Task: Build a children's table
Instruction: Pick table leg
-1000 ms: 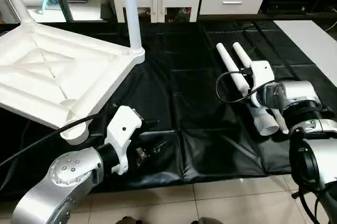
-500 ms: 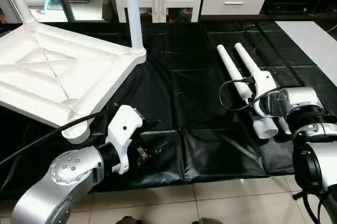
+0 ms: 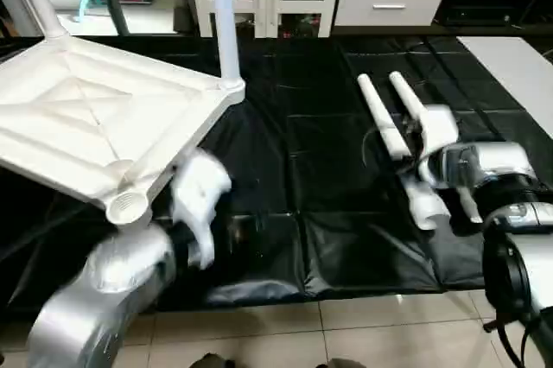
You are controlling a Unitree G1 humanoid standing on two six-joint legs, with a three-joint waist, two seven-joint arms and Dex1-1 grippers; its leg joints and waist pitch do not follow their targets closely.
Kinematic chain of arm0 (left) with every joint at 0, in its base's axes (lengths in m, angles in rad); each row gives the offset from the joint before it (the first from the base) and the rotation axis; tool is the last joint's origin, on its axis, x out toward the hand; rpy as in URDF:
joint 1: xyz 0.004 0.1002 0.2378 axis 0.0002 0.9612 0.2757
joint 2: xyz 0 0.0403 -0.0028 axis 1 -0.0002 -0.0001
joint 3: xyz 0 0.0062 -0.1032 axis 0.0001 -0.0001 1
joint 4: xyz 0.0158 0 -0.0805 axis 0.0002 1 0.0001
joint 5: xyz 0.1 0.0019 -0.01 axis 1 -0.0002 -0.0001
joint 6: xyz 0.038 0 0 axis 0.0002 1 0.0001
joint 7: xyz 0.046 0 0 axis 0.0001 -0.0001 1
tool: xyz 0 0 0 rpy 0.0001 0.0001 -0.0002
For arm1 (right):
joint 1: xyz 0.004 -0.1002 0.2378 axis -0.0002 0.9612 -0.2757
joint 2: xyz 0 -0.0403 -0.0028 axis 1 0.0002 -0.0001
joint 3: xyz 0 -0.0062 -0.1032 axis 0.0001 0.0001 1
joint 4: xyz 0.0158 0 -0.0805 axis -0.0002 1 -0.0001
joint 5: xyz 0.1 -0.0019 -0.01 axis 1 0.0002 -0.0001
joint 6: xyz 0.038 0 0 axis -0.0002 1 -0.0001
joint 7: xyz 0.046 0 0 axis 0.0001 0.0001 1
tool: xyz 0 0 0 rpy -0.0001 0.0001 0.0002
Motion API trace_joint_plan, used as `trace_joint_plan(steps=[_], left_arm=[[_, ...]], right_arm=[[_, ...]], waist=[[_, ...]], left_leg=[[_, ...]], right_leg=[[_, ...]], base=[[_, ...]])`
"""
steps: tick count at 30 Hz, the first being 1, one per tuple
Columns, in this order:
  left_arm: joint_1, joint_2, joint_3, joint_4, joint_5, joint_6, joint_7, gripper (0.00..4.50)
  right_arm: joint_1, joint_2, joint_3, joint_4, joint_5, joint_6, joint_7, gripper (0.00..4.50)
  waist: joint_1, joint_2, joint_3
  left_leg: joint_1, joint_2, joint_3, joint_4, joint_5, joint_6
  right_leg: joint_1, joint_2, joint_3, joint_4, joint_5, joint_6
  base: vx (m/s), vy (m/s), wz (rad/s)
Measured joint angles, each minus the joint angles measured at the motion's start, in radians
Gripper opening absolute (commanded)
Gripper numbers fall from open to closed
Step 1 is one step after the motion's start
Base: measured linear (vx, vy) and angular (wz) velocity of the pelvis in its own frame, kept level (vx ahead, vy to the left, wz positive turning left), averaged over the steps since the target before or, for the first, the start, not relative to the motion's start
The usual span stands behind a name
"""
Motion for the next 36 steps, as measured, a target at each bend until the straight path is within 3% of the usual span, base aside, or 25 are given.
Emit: trace_joint_plan(steps=[3,6,11,13,15,18,20,28,36], left_arm=[[-0.062,-0.058,0.058,0.023,-0.048,-0.013,0.051,4.24],[-0.126,-0.1,0.087,0.057,-0.088,-0.017,0.083,4.42],[-0.139,-0.101,0.086,0.068,-0.095,-0.001,0.077,4.5],[-0.119,-0.067,0.056,0.059,-0.104,0.033,0.04,4.5],[-0.078,-0.002,0.004,0.025,-0.119,0.063,-0.011,4.5],[0.008,0.144,-0.139,-0.04,-0.124,0.084,-0.127,4.5],[0.034,0.173,-0.189,-0.054,-0.117,0.084,-0.165,4.5],[0.062,0.227,-0.205,-0.102,-0.097,0.078,-0.182,4.5],[0.077,0.233,-0.209,-0.126,-0.096,0.078,-0.189,4.5]], right_arm=[[0.074,0.011,-0.031,-0.206,0.066,-0.044,0.077,1.6],[0.173,0.027,-0.007,-0.384,0.103,-0.049,0.136,1.28],[0.257,0.027,0.041,-0.397,0.07,-0.026,0.106,0.96],[0.253,0.031,0.038,-0.393,0.057,-0.039,0.083,0.96],[0.245,0.054,0.021,-0.398,0.061,-0.038,0.066,1.31],[0.204,0.072,0.014,-0.375,0.056,-0.036,0.025,1.46],[0.164,0.072,0.02,-0.332,0.045,-0.043,0.0,1.6],[0.027,0.062,0.048,-0.027,-0.044,-0.084,-0.113,2.2],[-0.008,0.038,0.047,0.061,-0.064,-0.124,-0.154,2.99]], waist=[[0.004,-0.006,-0.002],[0.015,-0.009,-0.003],[0.028,-0.008,-0.003],[0.028,-0.007,-0.002],[0.024,-0.007,-0.003],[0.02,-0.005,-0.002],[0.022,-0.005,-0.002],[0.024,-0.007,-0.001],[0.023,-0.008,-0.001]], left_leg=[[0.002,0.002,0.002,0.0,0.0,0.0],[0.002,0.004,0.006,0.0,0.001,0.001],[0.002,0.004,0.01,0.0,0.002,0.003],[0.002,0.004,0.01,0.0,0.002,0.002],[0.002,0.005,0.01,0.0,0.003,0.001],[0.002,0.006,0.01,-0.001,0.004,-0.001],[0.002,0.006,0.01,-0.001,0.005,-0.003],[0.002,0.007,0.012,-0.001,0.007,-0.006],[-0.001,0.008,0.012,-0.001,0.008,-0.007]], right_leg=[[0.002,0.0,-0.001,0.0,0.0,0.0],[0.002,0.0,0.0,-0.001,0.0,0.0],[0.002,0.0,0.001,-0.003,0.003,-0.003],[0.002,0.0,0.001,-0.003,0.004,-0.003],[0.001,0.0,0.001,-0.003,0.005,-0.002],[-0.002,0.0,0.0,-0.002,0.005,-0.001],[-0.003,0.001,0.0,0.0,0.005,-0.001],[-0.004,0.0,0.001,0.004,0.005,0.0],[-0.008,0.001,0.0,0.005,0.005,0.001]], base=[[0.0,0.0,0.0],[0.0,0.0,0.0],[0.0,0.0,0.0],[0.0,0.0,0.0],[0.0,0.0,0.0],[0.0,0.0,0.0],[0.0,0.0,0.0],[0.0,0.0,0.0],[0.0,0.0,0.0]])
